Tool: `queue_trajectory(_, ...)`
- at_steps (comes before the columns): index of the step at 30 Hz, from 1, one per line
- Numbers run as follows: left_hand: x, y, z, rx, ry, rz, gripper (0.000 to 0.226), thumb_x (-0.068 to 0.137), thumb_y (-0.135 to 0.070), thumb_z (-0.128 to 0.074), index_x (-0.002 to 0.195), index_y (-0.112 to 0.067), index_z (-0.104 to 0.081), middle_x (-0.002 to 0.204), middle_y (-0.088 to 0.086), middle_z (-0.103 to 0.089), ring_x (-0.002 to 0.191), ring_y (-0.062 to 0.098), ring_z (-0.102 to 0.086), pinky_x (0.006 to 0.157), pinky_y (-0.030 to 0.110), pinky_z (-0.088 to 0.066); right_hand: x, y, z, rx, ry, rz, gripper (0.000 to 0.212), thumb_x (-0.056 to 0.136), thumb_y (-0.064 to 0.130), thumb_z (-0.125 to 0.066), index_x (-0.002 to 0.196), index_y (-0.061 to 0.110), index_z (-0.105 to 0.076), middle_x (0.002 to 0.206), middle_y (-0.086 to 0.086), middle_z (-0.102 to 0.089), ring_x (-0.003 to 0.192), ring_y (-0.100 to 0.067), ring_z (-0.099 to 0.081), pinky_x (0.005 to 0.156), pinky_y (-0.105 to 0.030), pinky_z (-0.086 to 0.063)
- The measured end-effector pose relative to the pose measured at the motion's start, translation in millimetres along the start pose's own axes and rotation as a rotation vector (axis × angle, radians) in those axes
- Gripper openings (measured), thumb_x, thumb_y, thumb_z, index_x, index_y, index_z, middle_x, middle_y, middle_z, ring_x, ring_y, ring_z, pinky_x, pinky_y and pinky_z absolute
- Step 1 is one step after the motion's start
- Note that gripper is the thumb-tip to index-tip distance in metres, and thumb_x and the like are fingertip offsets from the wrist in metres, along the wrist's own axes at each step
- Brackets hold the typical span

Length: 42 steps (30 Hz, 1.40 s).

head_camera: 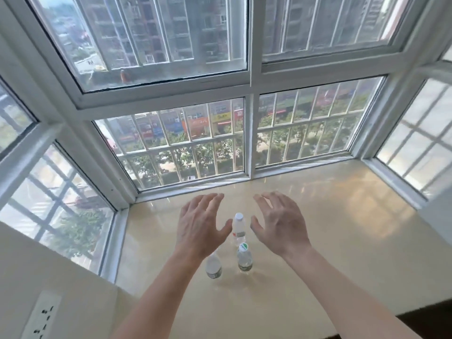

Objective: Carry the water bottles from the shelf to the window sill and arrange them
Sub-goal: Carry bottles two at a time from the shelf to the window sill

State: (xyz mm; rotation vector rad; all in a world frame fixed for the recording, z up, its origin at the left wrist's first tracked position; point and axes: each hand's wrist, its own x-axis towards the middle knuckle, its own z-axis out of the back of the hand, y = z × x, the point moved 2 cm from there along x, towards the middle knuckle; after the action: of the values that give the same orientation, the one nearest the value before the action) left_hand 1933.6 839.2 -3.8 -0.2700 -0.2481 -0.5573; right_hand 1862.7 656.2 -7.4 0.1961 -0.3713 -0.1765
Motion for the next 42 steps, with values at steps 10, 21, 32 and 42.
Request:
queue_trajectory(10, 30.5, -96.9, -17.9, -0.172, 0.078, -0.375, 0.062, 0.084, -0.056, -0.06, 0.139, -0.026, -0.052, 0.134, -0.008, -0.059, 0.125, 0.022, -0.051, 0.104, 0.039, -0.039, -77.3, -61.0, 51.5, -0.164, -0.094, -0.429, 0.047, 0.08, 0.037, -0.069, 0.123, 0.018, -0.066, 0.121, -0.005, -0.066, 0.117, -0.029, -0.061, 0.098, -0.043, -0.049)
queue_trajectory(21, -20.3, -229.0, -32.3, -0.357, 0.209, -0.849, 0.063, 0.084, -0.05, -0.065, 0.139, -0.022, -0.054, 0.135, 0.0, -0.061, 0.126, 0.027, -0.052, 0.102, 0.044, -0.041, -238.3, -77.8, 109.7, -0.33, -0.169, -0.953, 0.045, 0.085, 0.034, -0.065, 0.125, 0.013, -0.065, 0.121, -0.008, -0.066, 0.118, -0.03, -0.058, 0.1, -0.046, -0.048)
queue_trajectory(32, -70.9, -335.1, -43.4, -0.414, 0.248, -1.144, 0.062, 0.086, -0.051, -0.061, 0.14, -0.021, -0.052, 0.134, 0.002, -0.06, 0.123, 0.028, -0.054, 0.098, 0.043, -0.042, -335.2, -105.6, 142.5, -0.447, -0.239, -1.193, 0.04, 0.086, 0.034, -0.062, 0.12, 0.014, -0.066, 0.118, -0.005, -0.065, 0.113, -0.028, -0.06, 0.093, -0.045, -0.051)
queue_trajectory(42, -71.1, -467.6, -78.0, -0.397, 0.244, -1.266, 0.061, 0.087, -0.053, -0.056, 0.14, -0.022, -0.051, 0.134, 0.001, -0.06, 0.122, 0.027, -0.055, 0.098, 0.044, -0.044, -375.6, -215.5, 161.2, -0.463, -0.299, -1.237, 0.038, 0.084, 0.031, -0.064, 0.117, 0.013, -0.067, 0.114, -0.004, -0.065, 0.109, -0.027, -0.061, 0.093, -0.044, -0.051)
